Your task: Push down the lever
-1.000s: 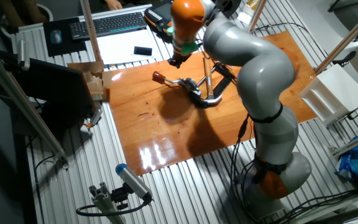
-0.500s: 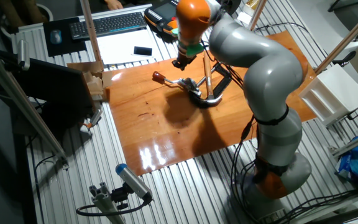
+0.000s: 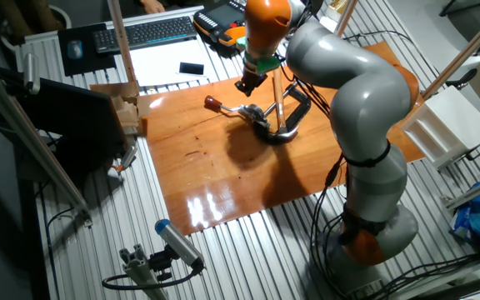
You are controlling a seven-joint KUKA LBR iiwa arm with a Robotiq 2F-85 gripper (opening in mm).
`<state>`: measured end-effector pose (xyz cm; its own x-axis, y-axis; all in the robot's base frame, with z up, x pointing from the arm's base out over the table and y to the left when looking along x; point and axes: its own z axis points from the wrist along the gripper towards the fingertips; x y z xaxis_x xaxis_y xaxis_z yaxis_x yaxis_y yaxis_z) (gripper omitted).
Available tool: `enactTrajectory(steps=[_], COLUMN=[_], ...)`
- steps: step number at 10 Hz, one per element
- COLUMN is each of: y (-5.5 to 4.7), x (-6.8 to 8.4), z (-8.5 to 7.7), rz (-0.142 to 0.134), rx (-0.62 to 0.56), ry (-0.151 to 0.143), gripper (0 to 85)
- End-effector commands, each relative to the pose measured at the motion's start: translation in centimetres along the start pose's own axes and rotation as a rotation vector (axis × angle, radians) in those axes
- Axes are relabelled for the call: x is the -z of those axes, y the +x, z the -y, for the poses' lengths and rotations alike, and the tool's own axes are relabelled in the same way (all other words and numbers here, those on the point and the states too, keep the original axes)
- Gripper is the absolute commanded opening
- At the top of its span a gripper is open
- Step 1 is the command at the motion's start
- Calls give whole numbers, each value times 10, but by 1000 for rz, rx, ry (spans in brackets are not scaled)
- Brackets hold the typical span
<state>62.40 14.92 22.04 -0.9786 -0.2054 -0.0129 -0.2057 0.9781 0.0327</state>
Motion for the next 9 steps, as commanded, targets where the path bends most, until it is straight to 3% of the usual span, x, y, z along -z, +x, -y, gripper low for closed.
enactTrajectory(steps=[1,3,9], y=[0,2,-2], x=[0,3,2], z=[-1,-3,-5], rz=[4,63,58], rx=[1,19,17], ry=[-3,16,34], gripper=[0,0,0])
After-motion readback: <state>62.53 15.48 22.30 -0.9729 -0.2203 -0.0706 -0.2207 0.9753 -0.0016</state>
